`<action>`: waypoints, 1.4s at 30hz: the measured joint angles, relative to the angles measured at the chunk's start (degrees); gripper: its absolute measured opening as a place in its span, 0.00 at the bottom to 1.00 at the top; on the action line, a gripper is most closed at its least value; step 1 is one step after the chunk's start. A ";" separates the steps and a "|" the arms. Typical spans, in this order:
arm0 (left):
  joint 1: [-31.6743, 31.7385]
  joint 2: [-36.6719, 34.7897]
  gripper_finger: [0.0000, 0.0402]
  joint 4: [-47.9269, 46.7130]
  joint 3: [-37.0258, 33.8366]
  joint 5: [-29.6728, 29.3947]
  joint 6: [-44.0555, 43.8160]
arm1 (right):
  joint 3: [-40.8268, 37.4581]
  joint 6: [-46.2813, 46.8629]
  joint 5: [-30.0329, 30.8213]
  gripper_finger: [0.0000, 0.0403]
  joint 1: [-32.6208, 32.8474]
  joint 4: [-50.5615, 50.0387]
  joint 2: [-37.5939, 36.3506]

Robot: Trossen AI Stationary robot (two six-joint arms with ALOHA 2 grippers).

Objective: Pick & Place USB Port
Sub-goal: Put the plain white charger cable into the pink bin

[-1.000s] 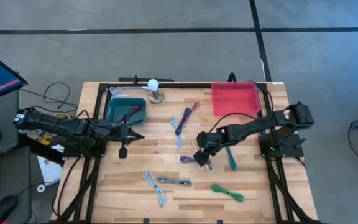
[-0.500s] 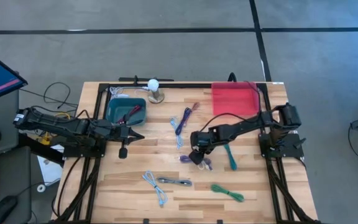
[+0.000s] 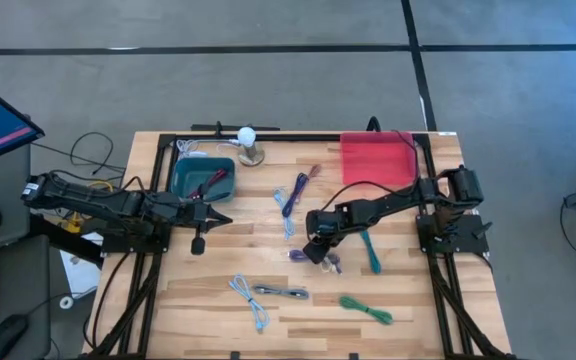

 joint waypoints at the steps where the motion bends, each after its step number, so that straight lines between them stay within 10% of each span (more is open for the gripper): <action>1: 0.00 0.02 0.03 0.00 0.00 0.02 0.00 | 0.00 -0.68 -0.02 0.10 0.02 0.02 0.00; 15: 0.00 0.02 0.03 0.02 0.00 0.00 0.00 | 2.19 -7.44 1.70 0.01 -1.45 -4.68 -5.89; 31: -0.01 0.02 0.03 0.13 0.00 -0.01 0.00 | 3.02 -21.79 28.75 0.00 -6.81 -26.99 -29.80; 42: 0.00 0.02 0.03 0.15 0.00 -0.26 0.00 | 2.99 -32.65 36.02 0.00 -18.27 -29.71 -31.90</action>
